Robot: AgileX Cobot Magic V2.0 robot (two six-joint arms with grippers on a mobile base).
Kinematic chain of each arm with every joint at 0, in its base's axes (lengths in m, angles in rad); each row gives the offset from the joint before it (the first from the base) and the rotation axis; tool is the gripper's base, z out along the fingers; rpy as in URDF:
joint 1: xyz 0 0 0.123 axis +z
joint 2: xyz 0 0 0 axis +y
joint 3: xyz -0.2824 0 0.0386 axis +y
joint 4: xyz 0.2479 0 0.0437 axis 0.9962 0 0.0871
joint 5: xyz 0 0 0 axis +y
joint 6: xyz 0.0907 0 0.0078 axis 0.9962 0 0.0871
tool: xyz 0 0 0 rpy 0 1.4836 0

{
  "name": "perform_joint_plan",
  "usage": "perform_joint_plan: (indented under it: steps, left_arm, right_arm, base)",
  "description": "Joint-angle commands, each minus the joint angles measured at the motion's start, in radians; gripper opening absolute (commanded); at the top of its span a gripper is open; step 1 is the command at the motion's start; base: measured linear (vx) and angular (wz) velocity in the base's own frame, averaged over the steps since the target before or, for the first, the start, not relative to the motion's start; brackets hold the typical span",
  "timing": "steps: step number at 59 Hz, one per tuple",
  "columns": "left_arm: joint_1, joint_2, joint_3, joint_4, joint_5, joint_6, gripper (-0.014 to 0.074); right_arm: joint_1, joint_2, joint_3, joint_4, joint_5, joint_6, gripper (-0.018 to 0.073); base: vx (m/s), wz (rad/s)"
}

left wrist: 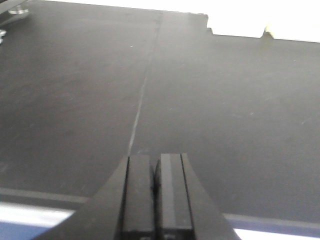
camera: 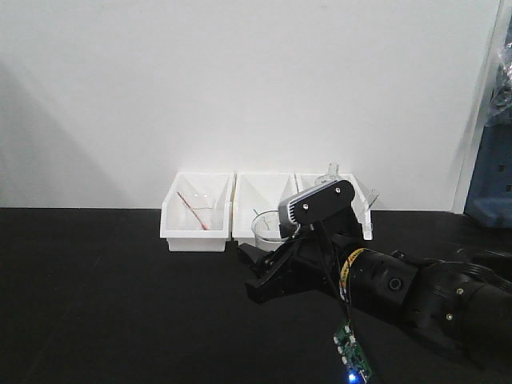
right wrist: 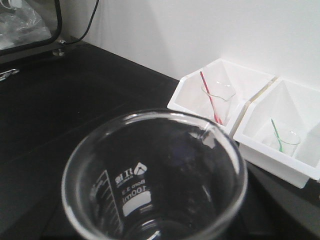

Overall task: Pick beaker and place in left cabinet
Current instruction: 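Close the right gripper on the beaker and lift it off the bench, then hold the beaker in the right gripper while the base turns away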

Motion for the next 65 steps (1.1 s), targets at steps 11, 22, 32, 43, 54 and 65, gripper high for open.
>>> perform_joint_plan:
  steps: [11,22,32,43,54,65]
  left_arm:
    - [-0.004,-0.01,-0.018,-0.008,-0.081,-0.003,-0.0006]
    - [-0.004,-0.01,-0.018,-0.008,-0.081,-0.003,-0.0006]
    - [-0.004,-0.01,-0.018,-0.008,-0.081,-0.003,-0.0006]
    - [-0.004,-0.01,-0.018,-0.008,-0.081,-0.003,-0.0006]
    - [-0.004,-0.01,-0.018,-0.008,-0.081,-0.003,-0.0006]
    - [-0.004,-0.01,-0.018,-0.008,-0.081,-0.003,-0.0006]
  right_arm:
    - [0.001,-0.046,-0.03,0.007,-0.067,0.003,0.0236]
    - [0.001,-0.046,-0.03,0.007,-0.067,0.003,0.0236]
    - [0.001,-0.046,-0.03,0.007,-0.067,0.003,0.0236]
    - [0.001,-0.046,-0.03,0.007,-0.067,0.003,0.0236]
    - [0.001,-0.046,-0.03,0.007,-0.067,0.003,0.0236]
    - [0.001,-0.046,-0.03,0.007,-0.067,0.003,0.0236]
  base:
    - [-0.11,0.12]
    - [-0.15,0.2]
    - [-0.17,0.32]
    - [-0.2,0.38]
    - [-0.2,0.38]
    - [-0.18,0.37]
